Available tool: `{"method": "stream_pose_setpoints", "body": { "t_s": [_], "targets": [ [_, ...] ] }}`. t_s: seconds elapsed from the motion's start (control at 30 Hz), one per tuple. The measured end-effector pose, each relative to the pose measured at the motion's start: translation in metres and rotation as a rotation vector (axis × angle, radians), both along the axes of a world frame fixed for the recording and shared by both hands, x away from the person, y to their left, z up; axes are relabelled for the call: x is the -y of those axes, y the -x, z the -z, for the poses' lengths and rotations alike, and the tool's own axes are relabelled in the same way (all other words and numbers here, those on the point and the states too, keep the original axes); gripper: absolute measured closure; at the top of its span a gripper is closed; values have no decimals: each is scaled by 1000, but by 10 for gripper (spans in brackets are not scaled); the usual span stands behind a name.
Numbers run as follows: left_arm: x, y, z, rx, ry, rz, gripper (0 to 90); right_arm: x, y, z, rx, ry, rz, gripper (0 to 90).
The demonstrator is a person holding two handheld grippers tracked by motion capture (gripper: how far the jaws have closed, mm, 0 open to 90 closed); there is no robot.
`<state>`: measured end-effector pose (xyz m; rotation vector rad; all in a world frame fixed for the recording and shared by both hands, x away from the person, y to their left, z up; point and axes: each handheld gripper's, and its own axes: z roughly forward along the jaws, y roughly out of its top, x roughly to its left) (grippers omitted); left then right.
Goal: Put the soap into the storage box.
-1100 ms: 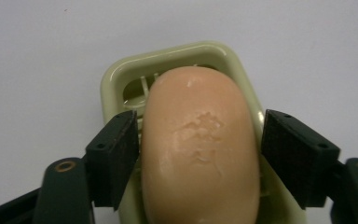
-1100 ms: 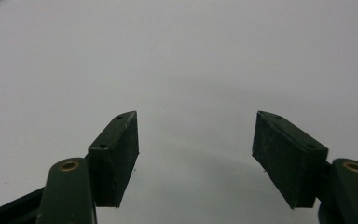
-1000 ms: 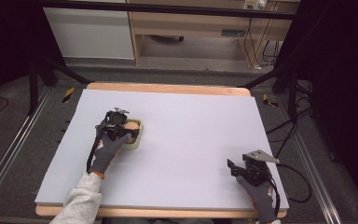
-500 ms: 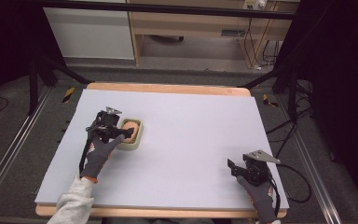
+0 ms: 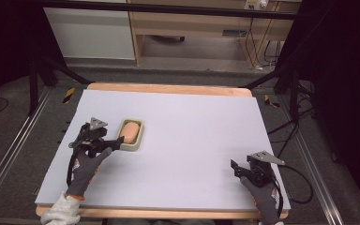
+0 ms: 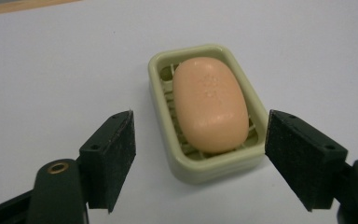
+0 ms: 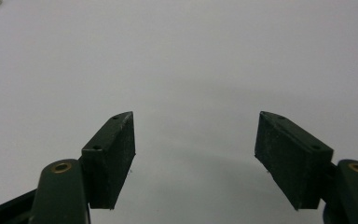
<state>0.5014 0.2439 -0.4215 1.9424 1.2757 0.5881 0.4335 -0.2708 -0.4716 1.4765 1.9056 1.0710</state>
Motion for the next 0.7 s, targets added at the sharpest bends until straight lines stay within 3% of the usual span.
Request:
{"method": "stream_pose_setpoints", "body": {
  "t_s": [0.37, 0.7],
  "targets": [
    [-29, 40, 24, -11, -9, -34, 236, 9, 0, 2, -5, -10, 28, 285],
    [-43, 46, 34, -6, -7, -90, 235, 15, 1, 2, -5, 1, 55, 278]
  ]
}}
